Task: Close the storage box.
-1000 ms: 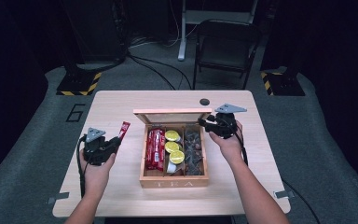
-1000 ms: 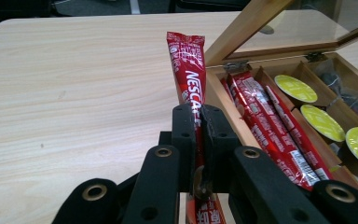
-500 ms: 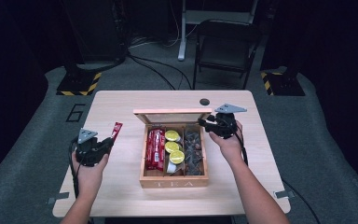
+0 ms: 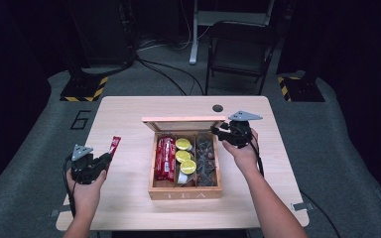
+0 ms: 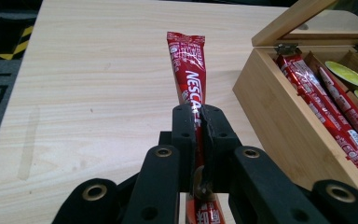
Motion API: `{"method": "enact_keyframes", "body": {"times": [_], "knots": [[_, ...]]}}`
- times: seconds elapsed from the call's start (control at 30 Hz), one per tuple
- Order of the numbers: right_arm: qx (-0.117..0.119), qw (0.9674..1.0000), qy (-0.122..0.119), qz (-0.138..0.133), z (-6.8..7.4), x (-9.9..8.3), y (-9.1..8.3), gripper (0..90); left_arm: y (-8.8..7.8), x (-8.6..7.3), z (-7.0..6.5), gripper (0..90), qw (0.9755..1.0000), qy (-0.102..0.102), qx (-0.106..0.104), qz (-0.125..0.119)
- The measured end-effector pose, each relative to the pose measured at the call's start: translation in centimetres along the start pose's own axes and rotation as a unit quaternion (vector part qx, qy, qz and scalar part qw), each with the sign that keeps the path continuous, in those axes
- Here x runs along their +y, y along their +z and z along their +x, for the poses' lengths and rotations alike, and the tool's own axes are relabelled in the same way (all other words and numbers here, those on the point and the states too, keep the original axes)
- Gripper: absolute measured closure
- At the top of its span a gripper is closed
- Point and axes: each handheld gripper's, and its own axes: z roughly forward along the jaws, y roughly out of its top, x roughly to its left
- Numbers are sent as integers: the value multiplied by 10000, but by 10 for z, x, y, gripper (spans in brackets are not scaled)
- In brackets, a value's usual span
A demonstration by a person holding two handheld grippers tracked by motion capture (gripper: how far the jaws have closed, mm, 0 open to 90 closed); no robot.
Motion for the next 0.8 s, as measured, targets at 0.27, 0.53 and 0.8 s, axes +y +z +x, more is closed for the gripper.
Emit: {"method": "enact_keyframes", "body": {"times": [0.27, 0.53, 0.8], "knots": [[-3, 10000, 13, 14, 1, -1, -1, 578, 13, -12, 7, 842, 9999, 50, 35, 137], [-2, 10000, -10, 4, 1, -2, -1, 577, 20, -23, 19, 842, 9996, -40, 154, 224], [-18, 10000, -29, 1, 2, -2, -1, 578, 33, -33, 28, 841, 9987, -203, 263, 377]]}}
